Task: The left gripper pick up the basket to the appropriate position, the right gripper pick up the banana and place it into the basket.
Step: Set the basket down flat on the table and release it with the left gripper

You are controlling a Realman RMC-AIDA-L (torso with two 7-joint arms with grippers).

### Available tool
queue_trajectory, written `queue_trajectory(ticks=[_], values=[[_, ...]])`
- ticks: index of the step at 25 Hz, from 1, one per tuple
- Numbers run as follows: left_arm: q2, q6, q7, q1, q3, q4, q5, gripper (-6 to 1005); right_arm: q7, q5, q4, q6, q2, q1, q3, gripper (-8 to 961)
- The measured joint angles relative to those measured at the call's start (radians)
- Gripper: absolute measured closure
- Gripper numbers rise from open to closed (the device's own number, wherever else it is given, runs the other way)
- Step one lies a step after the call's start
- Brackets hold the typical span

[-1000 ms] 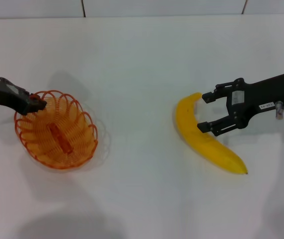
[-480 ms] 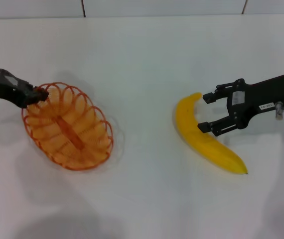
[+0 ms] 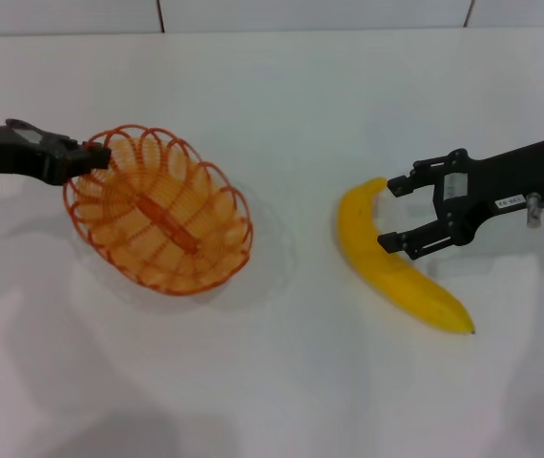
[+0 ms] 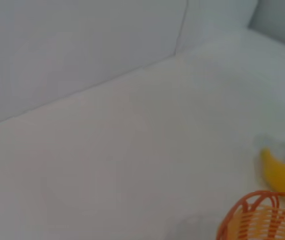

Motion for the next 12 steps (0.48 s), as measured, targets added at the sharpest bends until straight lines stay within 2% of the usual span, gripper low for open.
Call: queue_trajectory(ticks=[1, 4, 12], values=[[0.0, 0.0, 0.0, 0.0, 0.0, 0.0, 0.0, 926, 0.0, 0.0, 0.0, 0.0, 0.0, 0.0, 0.0, 77], [0.0, -0.074, 0.02, 0.005, -0.039, -0.094, -0.05, 927, 0.006, 0.0, -0.001, 0.0, 0.0, 0.001, -0.001, 77], [-0.002, -0.224, 0.061, 0.03, -0.042, -0.235, -0.18, 927, 0.024, -0.001, -0.002, -0.001, 0.002, 0.011, -0.045, 77]])
